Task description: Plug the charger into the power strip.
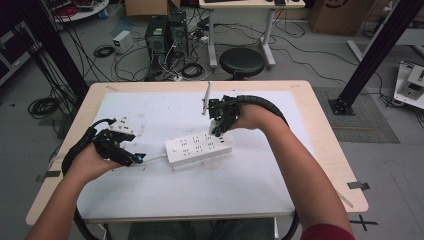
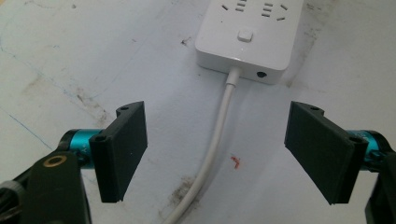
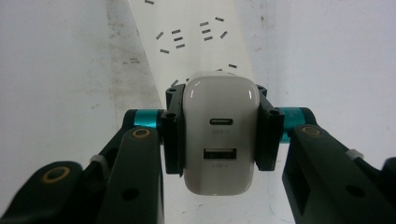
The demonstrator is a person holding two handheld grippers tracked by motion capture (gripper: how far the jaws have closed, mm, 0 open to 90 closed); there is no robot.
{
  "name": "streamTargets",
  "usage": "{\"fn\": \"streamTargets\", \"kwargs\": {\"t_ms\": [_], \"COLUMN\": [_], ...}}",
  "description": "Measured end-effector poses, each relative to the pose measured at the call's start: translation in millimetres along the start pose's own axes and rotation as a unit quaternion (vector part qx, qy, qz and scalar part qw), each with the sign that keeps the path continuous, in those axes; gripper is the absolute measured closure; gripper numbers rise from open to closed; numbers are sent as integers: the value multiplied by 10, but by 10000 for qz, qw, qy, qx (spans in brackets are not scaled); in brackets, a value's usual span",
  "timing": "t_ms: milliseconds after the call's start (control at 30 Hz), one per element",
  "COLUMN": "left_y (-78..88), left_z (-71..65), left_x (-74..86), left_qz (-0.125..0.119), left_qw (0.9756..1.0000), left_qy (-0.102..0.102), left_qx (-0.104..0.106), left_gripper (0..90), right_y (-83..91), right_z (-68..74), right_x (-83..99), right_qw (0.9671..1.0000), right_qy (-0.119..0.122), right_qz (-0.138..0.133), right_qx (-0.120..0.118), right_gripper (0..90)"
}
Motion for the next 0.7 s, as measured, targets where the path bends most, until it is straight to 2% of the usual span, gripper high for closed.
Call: {"fn": "streamTargets", "kwargs": {"t_ms": [67,200,400,500,567,633,667,700], "left_y": [15,28,25,24,23,27,28,23], "left_z": [-2,-5,0,6,11,20,29,30], "left_x": [10,26,50,55,54,54,56,55], "left_qz": [11,1,21,84,58,48,50,22], "left_qw": [10000,10000,10000,10000,10000,10000,10000,10000], "left_qy": [8,35,80,19,32,26,14,48], "left_qx": [-13,-22,-45,-30,-47,-34,-55,-44], "left_gripper": [213,213,212,212,213,212,212,212], "right_y": [-16,-121,-245,-327,-362,-398,-406,-430], "right_z": [-11,-63,-128,-162,-170,-191,-183,-193], "right_x": [-13,-70,-155,-182,-190,-206,-205,-214], "right_qw": [10000,9994,9968,9953,9953,9948,9951,9945], "right_qy": [25,279,675,832,797,860,812,890], "right_qz": [-6,51,59,119,163,83,158,133], "right_qx": [-60,-216,-430,-489,-526,-533,-544,-539], "right_gripper": [636,635,636,636,635,636,635,635]}}
Point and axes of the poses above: each handheld gripper's, and its own axes: y roughly backward along the jaws, x roughly out of its underside, z roughly to its left, the point moved 4 cm from there along -y, roughly forward along the jaws, and after that the axes turned 6 degrees about x, right-handed, at the moved point
